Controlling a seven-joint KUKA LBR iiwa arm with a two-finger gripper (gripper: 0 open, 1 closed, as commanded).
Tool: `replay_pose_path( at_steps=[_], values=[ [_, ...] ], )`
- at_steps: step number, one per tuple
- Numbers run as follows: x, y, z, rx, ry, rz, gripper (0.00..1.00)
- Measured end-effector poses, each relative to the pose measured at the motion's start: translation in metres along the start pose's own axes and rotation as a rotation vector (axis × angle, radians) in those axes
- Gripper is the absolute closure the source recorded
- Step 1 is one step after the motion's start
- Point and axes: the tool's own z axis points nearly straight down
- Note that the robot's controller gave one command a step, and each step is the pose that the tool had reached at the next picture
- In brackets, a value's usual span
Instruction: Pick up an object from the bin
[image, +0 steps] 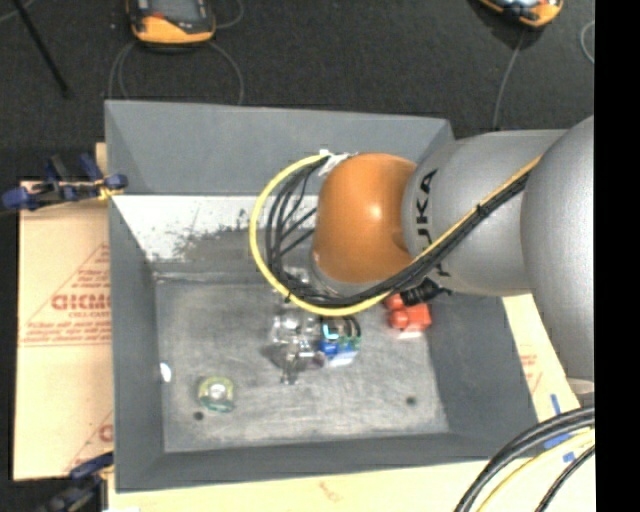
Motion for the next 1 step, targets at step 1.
replay_pose_path(
  at_steps=[1],
  values=[
    [-0.0191, -0.0634, 0.0694, -0.007, -0.026, 0.095, 0.00]
  ],
)
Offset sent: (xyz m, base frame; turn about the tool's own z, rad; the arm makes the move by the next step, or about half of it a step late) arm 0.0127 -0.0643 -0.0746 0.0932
